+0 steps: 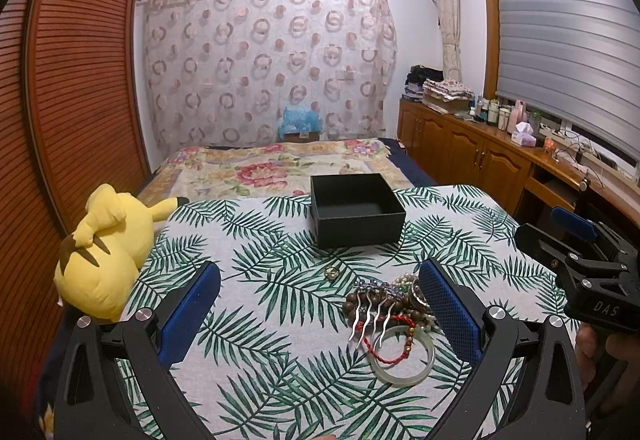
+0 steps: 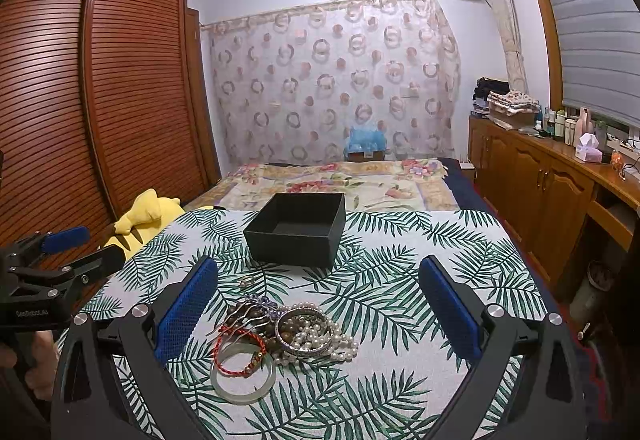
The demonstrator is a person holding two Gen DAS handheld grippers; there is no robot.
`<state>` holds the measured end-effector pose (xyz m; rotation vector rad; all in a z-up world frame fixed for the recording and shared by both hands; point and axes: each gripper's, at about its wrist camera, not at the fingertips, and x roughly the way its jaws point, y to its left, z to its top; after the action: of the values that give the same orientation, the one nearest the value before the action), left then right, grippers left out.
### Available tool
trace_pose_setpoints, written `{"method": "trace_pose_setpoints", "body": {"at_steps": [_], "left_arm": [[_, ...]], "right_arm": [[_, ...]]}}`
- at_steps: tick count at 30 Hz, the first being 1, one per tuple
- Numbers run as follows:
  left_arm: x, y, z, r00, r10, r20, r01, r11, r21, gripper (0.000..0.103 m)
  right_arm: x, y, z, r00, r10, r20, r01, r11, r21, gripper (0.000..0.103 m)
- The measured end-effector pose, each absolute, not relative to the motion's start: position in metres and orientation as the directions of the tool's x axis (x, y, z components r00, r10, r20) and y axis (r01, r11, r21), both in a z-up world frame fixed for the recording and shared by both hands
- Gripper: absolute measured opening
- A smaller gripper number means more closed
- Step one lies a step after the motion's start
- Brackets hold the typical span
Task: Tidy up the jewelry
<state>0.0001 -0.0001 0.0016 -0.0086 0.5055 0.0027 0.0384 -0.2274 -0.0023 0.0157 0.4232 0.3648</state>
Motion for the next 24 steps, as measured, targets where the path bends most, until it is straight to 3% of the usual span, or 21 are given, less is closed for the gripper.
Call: {"method": "trace_pose_setpoints", "body": {"at_steps": [24], "left_arm": [[0.0054, -0.0020, -0.0066, 0.859, -0.005, -0.511, -0.002, 1.000, -0.012, 0.096]], "right_arm": [[0.0365, -0.2230, -0.0072, 0.830, 0.370, -0.417, -0.363, 0.926, 0.101, 0.101]]}}
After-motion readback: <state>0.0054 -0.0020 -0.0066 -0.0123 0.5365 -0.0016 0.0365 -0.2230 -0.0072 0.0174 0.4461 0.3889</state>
